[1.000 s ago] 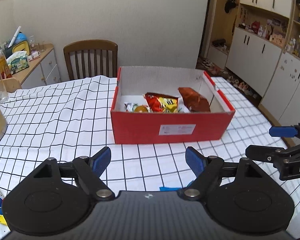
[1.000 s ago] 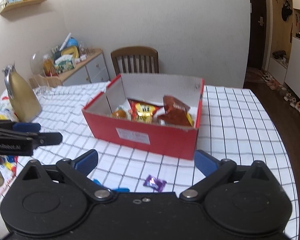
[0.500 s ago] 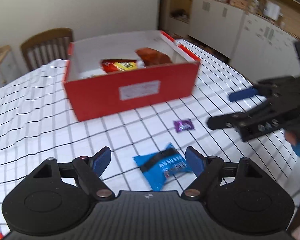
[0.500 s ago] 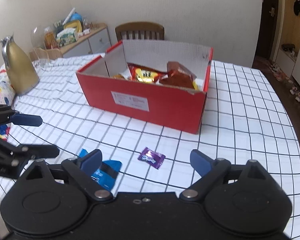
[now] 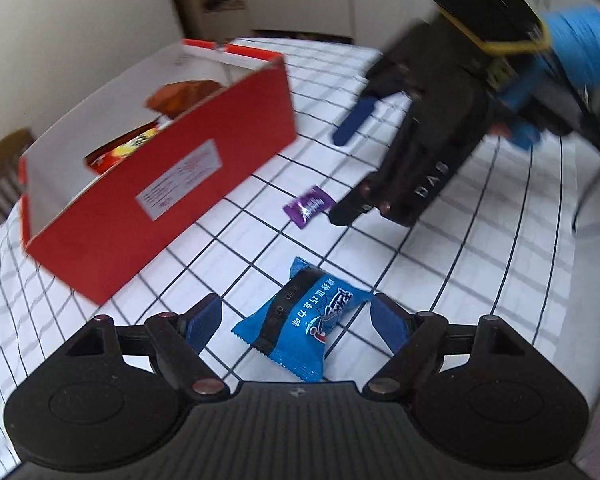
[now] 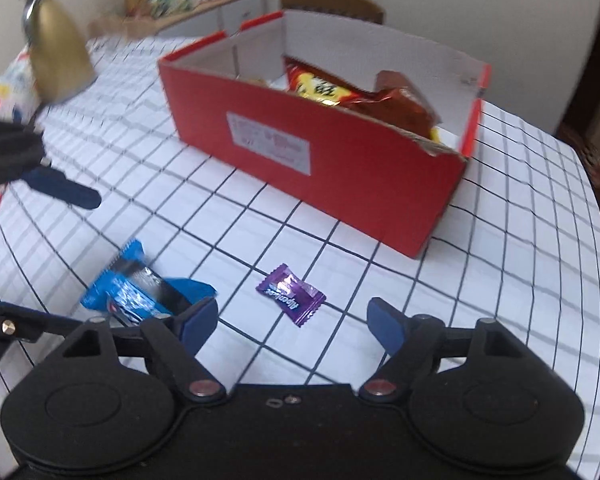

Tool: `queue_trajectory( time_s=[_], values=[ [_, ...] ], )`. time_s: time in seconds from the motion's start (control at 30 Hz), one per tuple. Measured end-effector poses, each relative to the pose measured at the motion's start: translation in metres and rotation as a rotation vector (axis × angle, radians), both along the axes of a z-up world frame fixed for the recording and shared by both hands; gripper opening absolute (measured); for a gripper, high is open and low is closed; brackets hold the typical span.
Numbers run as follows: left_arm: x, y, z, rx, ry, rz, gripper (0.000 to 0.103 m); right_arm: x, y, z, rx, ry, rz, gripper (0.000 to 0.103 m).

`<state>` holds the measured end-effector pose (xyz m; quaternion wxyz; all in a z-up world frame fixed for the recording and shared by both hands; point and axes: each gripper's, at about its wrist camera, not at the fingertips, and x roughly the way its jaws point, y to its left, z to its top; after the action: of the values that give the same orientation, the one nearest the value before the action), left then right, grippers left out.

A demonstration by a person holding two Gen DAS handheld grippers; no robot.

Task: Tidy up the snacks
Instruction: 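Grasp the purple candy with the right tool while the left tool grasps the blue packet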

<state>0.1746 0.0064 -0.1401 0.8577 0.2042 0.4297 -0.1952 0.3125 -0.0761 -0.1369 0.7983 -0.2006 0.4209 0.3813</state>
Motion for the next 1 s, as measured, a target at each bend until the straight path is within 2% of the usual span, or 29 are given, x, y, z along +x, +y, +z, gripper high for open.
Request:
queue_trajectory(
  time_s=[0.37, 0.43, 0.53, 0.7, 0.73, 0.77, 0.83, 0.9, 1.0],
  values=[
    [0.025, -0.002, -0.025, 0.077, 0.098, -0.148, 0.081, 0.012, 0.026, -0.016, -0.089, -0.007, 0.221, 0.072],
    [0.028, -0.002, -0.027, 0.076, 0.117, -0.152, 0.081, 0.015, 0.029, -0.019, -0.109, -0.011, 0.244, 0.071],
    [0.035, -0.002, -0.028, 0.057, 0.145, -0.144, 0.081, 0.02, 0.032, -0.024, -0.132, -0.014, 0.273, 0.063],
    [0.043, 0.001, -0.03, 0.011, 0.183, -0.123, 0.081, 0.028, 0.033, -0.025, -0.099, 0.023, 0.296, 0.05],
    [0.045, 0.002, -0.03, 0.003, 0.19, -0.116, 0.081, 0.028, 0.033, -0.025, -0.095, 0.032, 0.301, 0.05],
    [0.046, 0.004, -0.031, -0.006, 0.196, -0.106, 0.079, 0.029, 0.033, -0.025, -0.092, 0.036, 0.303, 0.049],
    [0.048, 0.006, -0.031, -0.02, 0.215, -0.092, 0.068, 0.028, 0.032, -0.024, -0.087, 0.037, 0.312, 0.041],
    [0.049, 0.006, -0.031, -0.024, 0.219, -0.083, 0.067, 0.027, 0.031, -0.023, -0.083, 0.036, 0.311, 0.034],
    [0.05, 0.005, -0.027, -0.057, 0.235, -0.06, 0.056, 0.026, 0.029, -0.023, -0.075, 0.03, 0.294, 0.028]
  ],
)
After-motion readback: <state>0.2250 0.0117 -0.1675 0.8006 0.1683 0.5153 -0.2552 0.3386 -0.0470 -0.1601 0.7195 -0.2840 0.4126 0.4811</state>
